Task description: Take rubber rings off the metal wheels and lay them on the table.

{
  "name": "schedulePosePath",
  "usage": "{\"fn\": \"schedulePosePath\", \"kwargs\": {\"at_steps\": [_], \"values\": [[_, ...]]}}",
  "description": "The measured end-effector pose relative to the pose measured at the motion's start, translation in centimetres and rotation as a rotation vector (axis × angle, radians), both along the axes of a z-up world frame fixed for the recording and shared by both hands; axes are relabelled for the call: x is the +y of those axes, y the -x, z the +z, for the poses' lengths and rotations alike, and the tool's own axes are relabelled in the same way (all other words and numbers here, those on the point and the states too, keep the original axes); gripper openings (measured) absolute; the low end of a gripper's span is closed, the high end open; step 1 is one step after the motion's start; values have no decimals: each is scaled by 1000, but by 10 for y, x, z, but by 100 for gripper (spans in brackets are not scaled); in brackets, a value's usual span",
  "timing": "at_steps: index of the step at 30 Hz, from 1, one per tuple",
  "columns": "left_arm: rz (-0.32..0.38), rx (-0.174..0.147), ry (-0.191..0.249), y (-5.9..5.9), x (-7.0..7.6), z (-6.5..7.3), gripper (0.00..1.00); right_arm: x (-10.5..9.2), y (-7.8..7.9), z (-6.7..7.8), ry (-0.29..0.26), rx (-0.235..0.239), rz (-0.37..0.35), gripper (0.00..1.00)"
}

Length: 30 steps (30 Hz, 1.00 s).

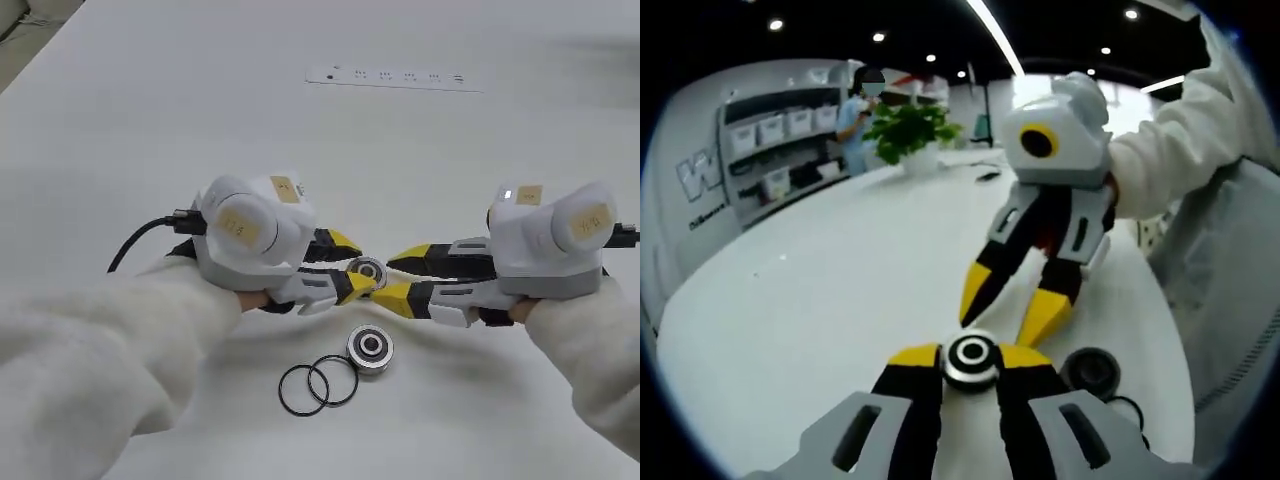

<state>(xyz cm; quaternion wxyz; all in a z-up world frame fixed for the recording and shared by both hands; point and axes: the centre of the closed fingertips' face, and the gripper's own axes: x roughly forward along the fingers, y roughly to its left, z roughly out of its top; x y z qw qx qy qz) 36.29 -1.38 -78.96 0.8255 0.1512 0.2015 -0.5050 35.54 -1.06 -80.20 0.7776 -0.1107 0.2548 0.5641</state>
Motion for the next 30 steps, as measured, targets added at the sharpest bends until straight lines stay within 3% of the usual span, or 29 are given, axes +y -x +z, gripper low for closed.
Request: {"fn": "schedulePosePath", "kwargs": {"at_steps": [7,21,30], "values": [[-6,13,8,2,0,-1,14,1,1,-1,7,-5,7,25],[-2,45,25,5,2,-1,14,1,3,-3,22,-24,31,22],[5,43,26,6,3,-2,14,0,5,-3,34,-24,47,18]]}}
